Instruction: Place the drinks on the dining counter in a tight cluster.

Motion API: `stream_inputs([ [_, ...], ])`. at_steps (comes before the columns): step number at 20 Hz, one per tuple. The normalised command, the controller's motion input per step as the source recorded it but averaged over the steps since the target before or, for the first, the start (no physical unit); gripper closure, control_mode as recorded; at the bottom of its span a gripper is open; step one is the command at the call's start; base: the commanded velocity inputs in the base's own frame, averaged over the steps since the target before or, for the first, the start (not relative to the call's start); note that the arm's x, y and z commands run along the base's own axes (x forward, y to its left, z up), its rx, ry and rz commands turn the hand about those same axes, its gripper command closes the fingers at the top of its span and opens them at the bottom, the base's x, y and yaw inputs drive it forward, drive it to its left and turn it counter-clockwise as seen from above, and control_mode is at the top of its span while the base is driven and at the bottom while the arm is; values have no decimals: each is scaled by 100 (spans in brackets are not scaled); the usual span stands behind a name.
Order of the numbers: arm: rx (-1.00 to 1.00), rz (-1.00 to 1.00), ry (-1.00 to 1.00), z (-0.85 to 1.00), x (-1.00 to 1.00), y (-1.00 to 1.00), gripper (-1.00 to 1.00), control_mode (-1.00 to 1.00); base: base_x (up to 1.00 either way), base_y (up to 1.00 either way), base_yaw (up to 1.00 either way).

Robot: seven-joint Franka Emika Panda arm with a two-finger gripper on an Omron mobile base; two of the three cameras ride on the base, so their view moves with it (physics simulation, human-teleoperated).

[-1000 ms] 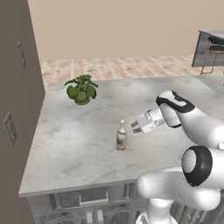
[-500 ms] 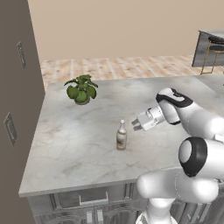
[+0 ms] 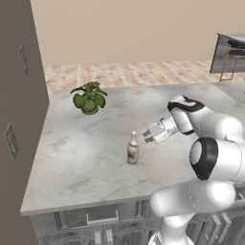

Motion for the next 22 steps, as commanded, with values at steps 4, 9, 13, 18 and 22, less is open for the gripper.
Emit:
stream_inputs([
  [4, 1, 4, -5, -31, 13, 0, -100, -100, 0, 0, 0],
  [9, 3, 4, -12, -22, 3, 0, -100, -100, 0, 0, 0],
  [13, 3, 2, -15, -3, 0, 0, -100, -100, 0, 0, 0],
  [18, 1, 1, -9, 0, 0, 2, -100, -100, 0, 0, 0],
  [22, 0, 0, -1, 0, 0, 6, -100, -100, 0, 0, 0],
])
